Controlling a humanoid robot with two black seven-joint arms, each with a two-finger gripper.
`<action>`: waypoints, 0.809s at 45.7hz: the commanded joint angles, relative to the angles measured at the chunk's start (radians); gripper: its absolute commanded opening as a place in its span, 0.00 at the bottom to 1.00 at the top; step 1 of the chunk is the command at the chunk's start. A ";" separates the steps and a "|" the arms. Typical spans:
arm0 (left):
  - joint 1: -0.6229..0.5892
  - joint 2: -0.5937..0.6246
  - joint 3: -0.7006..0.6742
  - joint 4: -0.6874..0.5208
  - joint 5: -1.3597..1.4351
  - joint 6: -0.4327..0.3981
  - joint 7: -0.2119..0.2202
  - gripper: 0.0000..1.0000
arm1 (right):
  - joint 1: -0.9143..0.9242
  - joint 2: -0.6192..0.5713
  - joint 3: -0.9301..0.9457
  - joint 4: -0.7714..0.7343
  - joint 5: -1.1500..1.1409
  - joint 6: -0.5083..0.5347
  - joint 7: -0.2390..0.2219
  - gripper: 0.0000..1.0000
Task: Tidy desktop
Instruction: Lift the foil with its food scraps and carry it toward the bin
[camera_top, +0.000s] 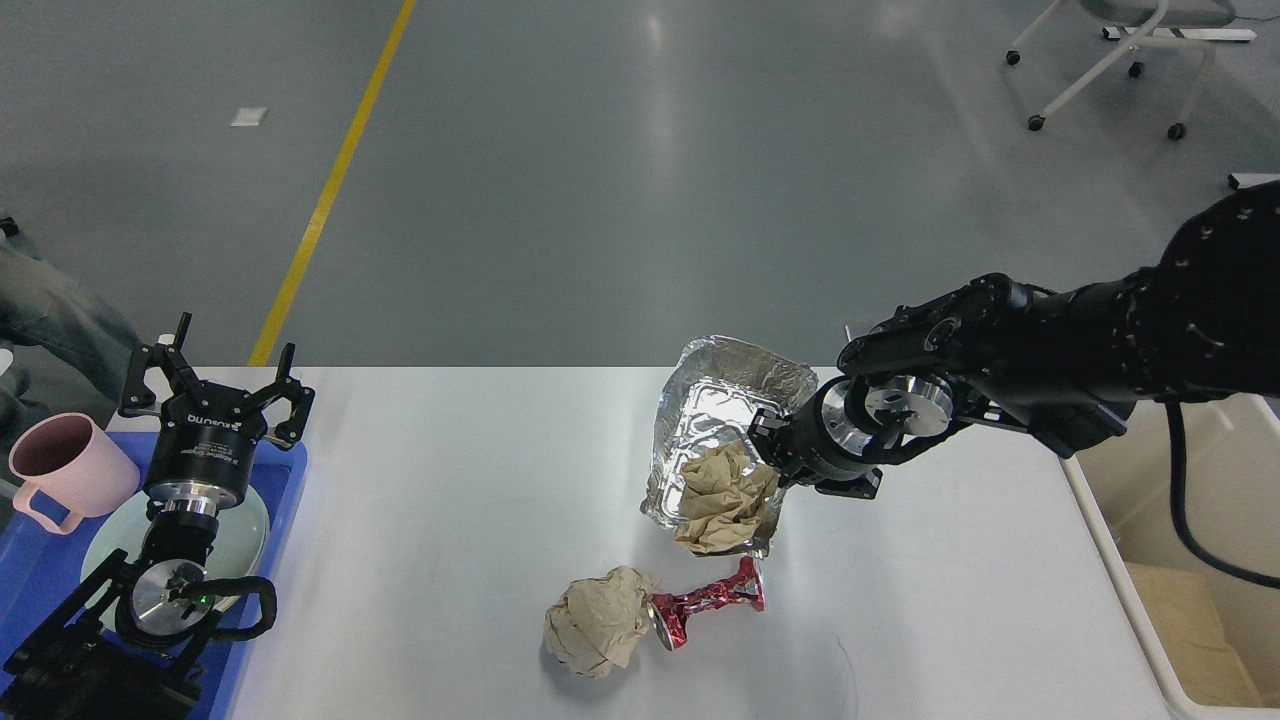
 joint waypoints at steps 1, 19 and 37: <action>0.000 0.000 0.000 0.000 0.000 0.000 0.000 0.96 | 0.110 -0.044 -0.021 0.116 -0.103 0.079 -0.001 0.00; 0.000 0.000 0.000 0.000 0.000 0.000 0.000 0.96 | 0.544 -0.264 -0.180 0.438 -0.320 0.331 -0.007 0.00; 0.000 0.001 0.000 0.000 0.000 0.000 0.000 0.96 | 0.641 -0.365 -0.278 0.509 -0.321 0.366 -0.001 0.00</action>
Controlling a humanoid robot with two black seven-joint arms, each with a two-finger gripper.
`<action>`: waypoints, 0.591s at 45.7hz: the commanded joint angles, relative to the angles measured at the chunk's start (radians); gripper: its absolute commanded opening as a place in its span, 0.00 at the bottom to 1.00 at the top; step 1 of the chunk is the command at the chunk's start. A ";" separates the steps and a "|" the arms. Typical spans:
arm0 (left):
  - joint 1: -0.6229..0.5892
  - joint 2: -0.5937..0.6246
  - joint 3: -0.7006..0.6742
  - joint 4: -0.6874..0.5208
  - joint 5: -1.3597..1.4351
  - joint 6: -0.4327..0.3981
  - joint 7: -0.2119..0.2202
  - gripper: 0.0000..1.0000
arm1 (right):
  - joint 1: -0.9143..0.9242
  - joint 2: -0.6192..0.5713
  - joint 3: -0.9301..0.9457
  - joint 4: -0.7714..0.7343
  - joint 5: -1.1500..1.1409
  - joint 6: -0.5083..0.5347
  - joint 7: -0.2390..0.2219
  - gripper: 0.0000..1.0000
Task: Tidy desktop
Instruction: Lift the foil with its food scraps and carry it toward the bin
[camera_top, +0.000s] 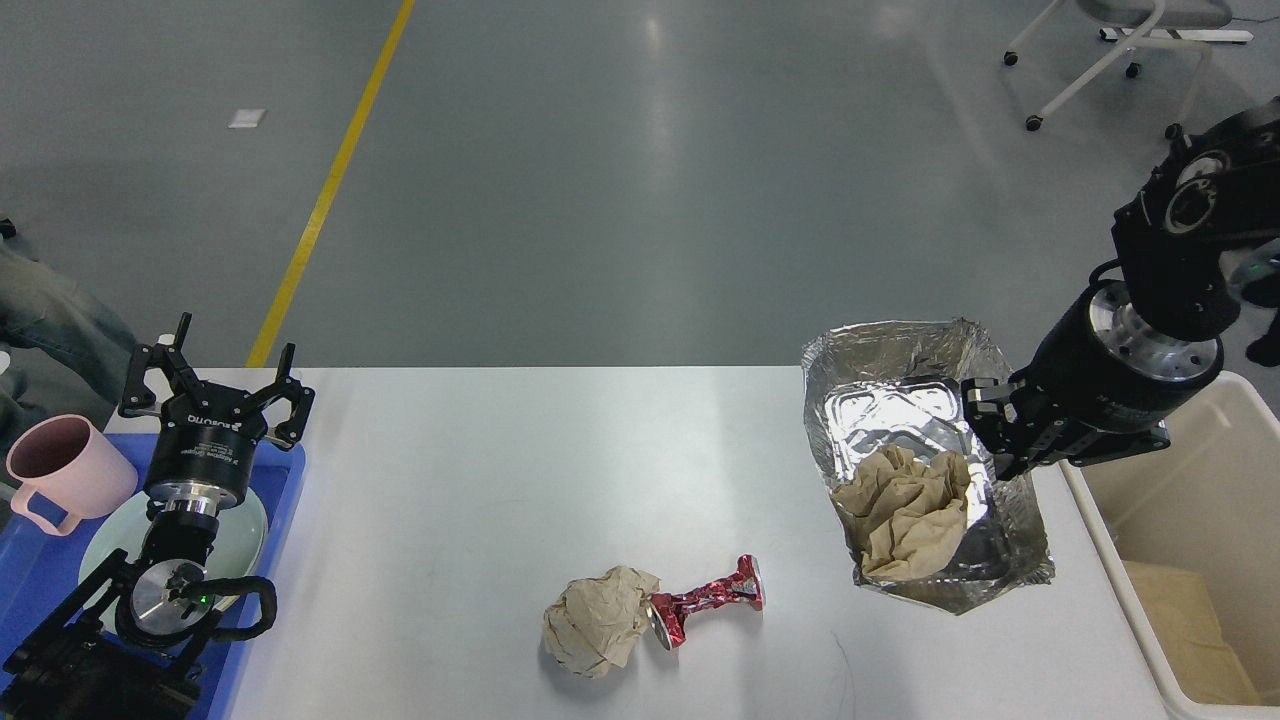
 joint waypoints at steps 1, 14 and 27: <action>0.000 0.000 0.000 0.000 0.000 0.000 0.000 0.96 | -0.004 -0.028 -0.022 0.001 0.000 0.007 0.001 0.00; 0.001 0.001 0.000 0.000 0.000 0.000 -0.001 0.96 | -0.133 -0.278 -0.116 -0.081 -0.087 0.001 0.002 0.00; 0.001 0.000 0.000 0.000 0.000 0.000 -0.001 0.96 | -0.400 -0.635 -0.083 -0.433 -0.155 -0.009 0.002 0.00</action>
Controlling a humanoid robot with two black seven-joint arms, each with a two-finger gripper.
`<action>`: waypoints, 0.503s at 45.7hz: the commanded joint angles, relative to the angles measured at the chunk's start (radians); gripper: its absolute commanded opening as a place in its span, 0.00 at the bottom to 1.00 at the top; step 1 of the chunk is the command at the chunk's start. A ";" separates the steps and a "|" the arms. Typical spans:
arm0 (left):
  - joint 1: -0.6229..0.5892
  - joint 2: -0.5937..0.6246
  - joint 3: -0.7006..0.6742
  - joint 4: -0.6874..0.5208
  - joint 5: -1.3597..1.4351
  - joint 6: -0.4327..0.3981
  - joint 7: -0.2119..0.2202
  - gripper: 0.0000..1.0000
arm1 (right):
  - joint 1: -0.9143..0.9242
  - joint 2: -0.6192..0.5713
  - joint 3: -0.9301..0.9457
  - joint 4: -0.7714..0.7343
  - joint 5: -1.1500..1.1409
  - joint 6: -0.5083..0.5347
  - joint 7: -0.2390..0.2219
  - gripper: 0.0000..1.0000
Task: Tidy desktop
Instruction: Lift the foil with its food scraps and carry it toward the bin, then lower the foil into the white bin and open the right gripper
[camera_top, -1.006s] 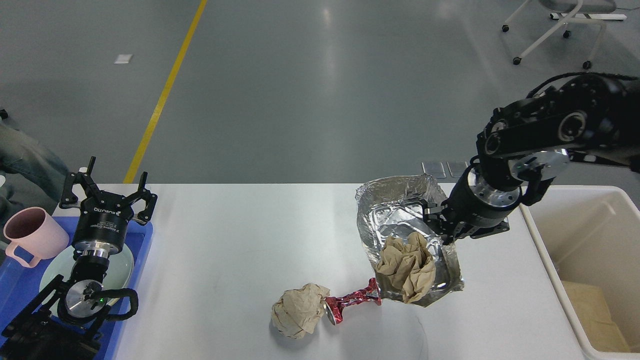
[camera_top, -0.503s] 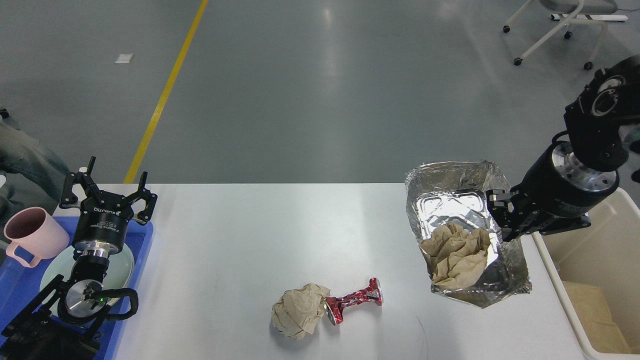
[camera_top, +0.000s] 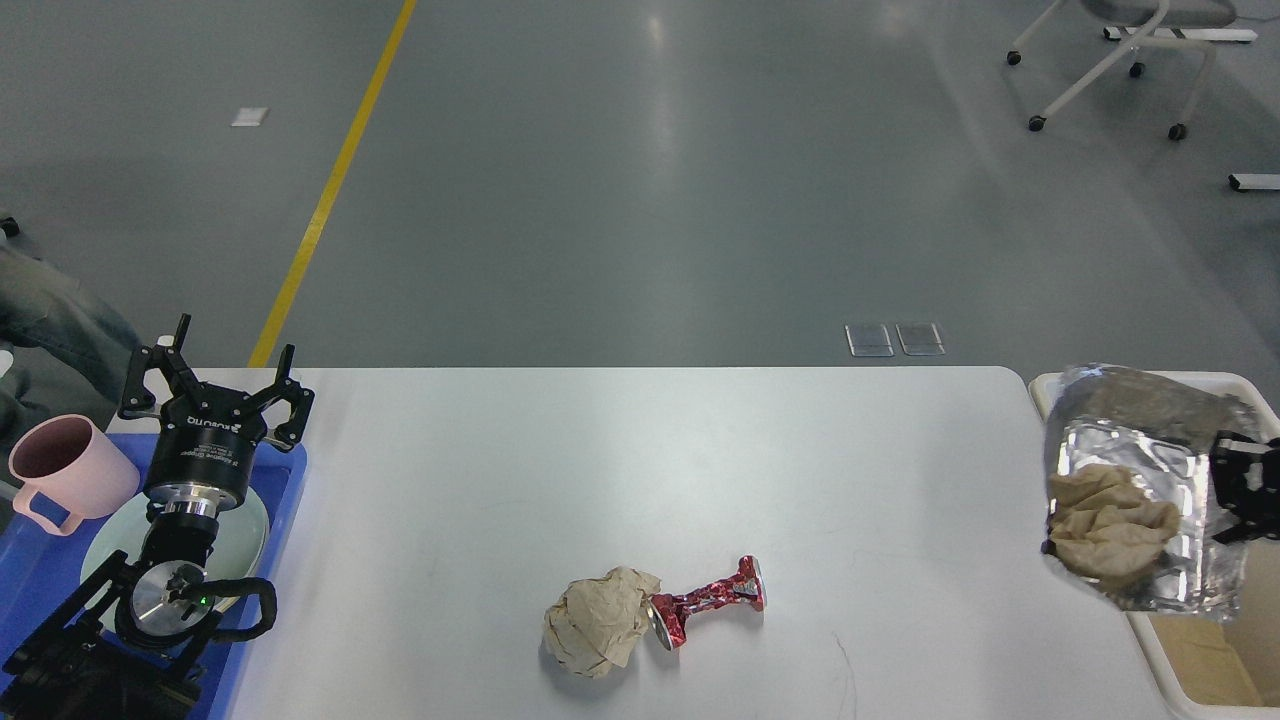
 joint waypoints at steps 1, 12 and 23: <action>0.000 0.000 0.000 0.000 0.000 0.000 0.000 0.96 | -0.133 -0.147 0.031 -0.196 -0.016 -0.009 0.003 0.00; -0.001 0.000 0.000 0.000 0.000 0.000 0.000 0.96 | -0.624 -0.167 0.376 -0.453 0.007 -0.184 0.019 0.00; 0.000 0.000 0.000 0.000 0.000 0.000 0.000 0.96 | -1.123 0.006 0.801 -0.715 0.005 -0.401 0.017 0.00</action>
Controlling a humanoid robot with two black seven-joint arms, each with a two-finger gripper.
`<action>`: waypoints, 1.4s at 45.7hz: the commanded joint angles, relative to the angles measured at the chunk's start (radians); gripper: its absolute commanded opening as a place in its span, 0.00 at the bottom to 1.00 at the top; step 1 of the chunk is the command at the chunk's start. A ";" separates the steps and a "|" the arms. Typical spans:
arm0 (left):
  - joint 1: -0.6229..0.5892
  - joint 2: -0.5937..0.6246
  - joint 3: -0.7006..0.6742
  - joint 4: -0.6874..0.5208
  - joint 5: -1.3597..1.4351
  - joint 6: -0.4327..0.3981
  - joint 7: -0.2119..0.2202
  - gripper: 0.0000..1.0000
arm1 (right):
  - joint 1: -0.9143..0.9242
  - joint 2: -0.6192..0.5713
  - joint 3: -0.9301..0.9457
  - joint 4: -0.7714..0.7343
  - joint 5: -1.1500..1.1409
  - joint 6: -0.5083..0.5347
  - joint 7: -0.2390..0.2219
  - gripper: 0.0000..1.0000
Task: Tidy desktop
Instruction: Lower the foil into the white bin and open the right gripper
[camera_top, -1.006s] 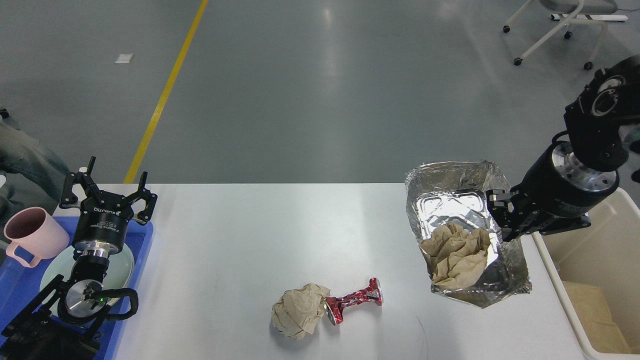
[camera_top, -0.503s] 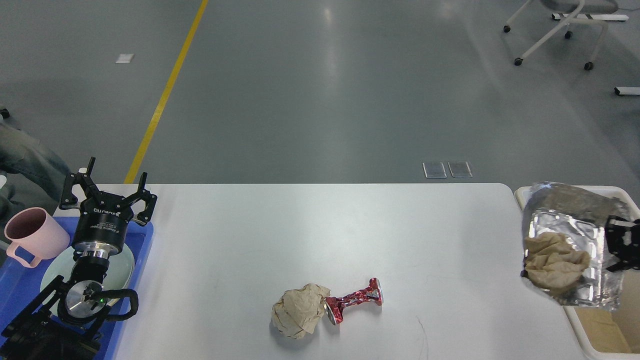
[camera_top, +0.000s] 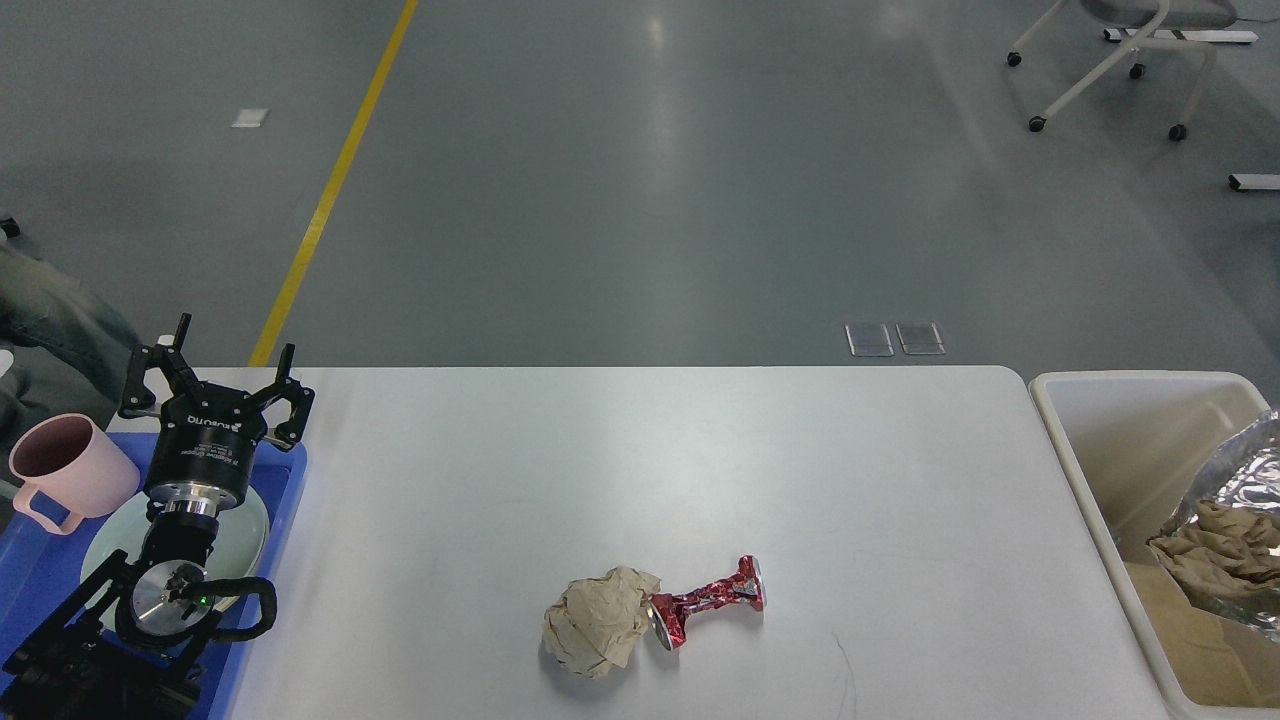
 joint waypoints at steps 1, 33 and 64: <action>0.000 0.000 0.000 0.000 0.000 0.000 0.000 0.96 | -0.237 0.125 0.179 -0.181 0.000 -0.112 -0.001 0.00; 0.000 0.000 0.000 0.000 0.000 0.000 0.000 0.96 | -0.579 0.547 0.334 -0.668 0.000 -0.438 0.008 0.00; 0.000 0.000 0.000 0.000 0.000 0.000 0.000 0.96 | -0.582 0.561 0.319 -0.654 -0.005 -0.492 0.007 0.88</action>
